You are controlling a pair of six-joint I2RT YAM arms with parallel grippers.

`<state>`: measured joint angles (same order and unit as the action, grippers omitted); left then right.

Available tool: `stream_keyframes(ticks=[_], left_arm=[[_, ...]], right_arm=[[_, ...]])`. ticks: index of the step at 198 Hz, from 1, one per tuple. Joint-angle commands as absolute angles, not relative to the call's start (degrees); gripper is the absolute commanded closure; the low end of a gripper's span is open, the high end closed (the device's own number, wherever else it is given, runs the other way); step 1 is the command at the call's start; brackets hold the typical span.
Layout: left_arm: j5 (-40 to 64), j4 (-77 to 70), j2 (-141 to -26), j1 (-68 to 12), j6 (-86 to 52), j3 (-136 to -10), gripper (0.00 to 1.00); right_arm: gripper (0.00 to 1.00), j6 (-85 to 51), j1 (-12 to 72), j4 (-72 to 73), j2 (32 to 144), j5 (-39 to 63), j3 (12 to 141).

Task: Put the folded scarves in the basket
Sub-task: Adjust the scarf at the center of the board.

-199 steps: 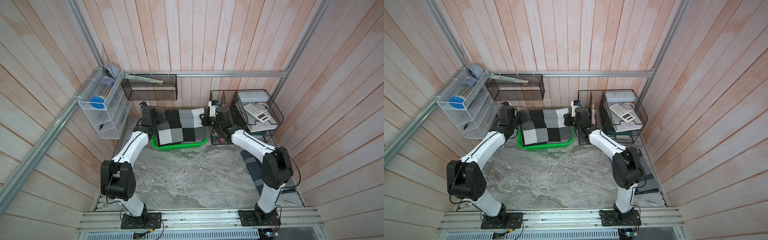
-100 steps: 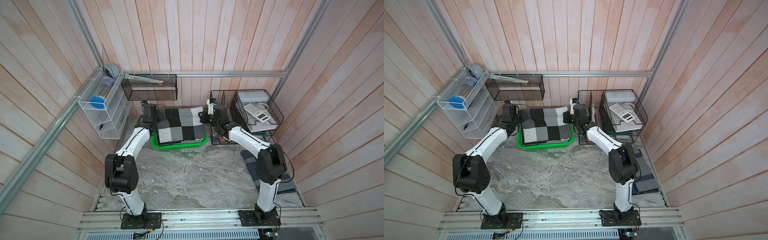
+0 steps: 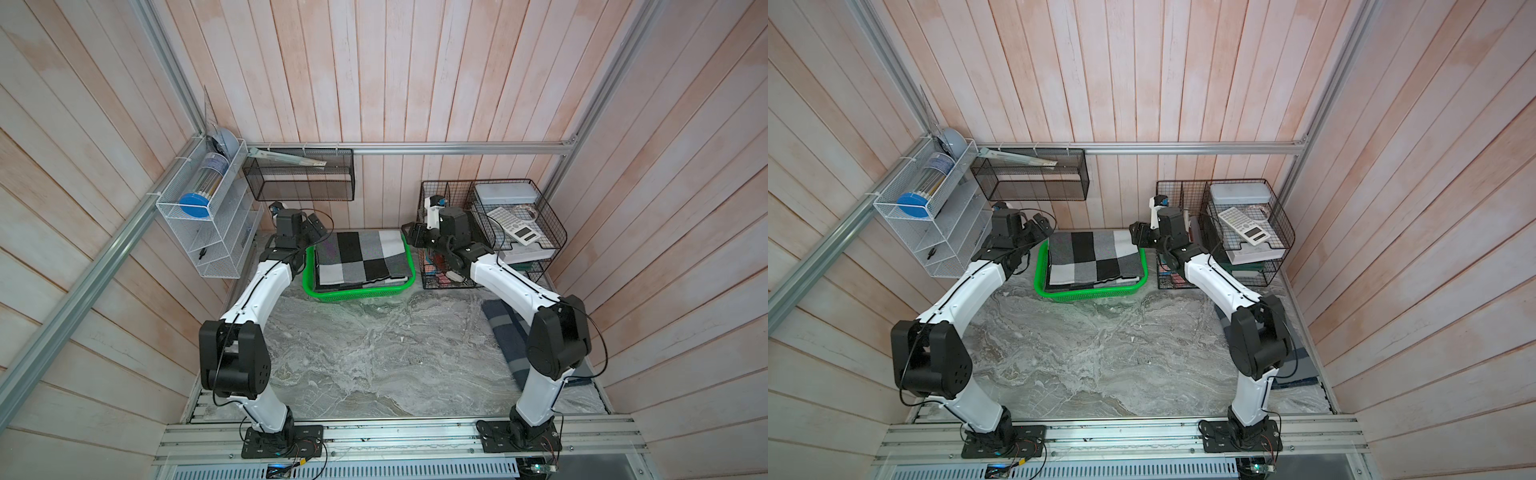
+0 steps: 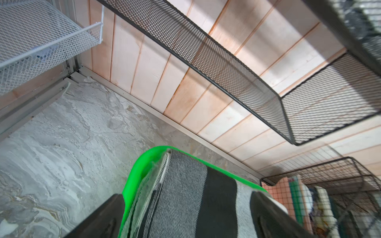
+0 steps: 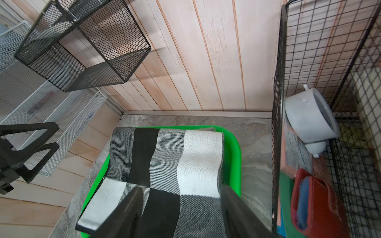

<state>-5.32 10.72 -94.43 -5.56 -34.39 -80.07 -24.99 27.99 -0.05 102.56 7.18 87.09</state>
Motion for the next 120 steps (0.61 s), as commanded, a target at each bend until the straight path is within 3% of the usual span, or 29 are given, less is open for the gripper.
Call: stream_keyframes(ticks=[1,43,120], left_arm=[[-2.1,7.2,-89.1,-7.0,-36.6,-75.9,0.00],[-1.0,1.2,-79.4,-12.5,-41.3,-63.1,0.00],[-1.7,-9.6,-70.3,-28.3,-47.9,-43.4,0.00]], right_arm=[[0.35,-24.9,28.2,2.7,95.1,5.8,81.0],[0.35,-26.8,28.1,0.9,80.3,0.0,64.9],[0.35,-44.2,27.9,-22.2,56.6,-17.0,39.4]])
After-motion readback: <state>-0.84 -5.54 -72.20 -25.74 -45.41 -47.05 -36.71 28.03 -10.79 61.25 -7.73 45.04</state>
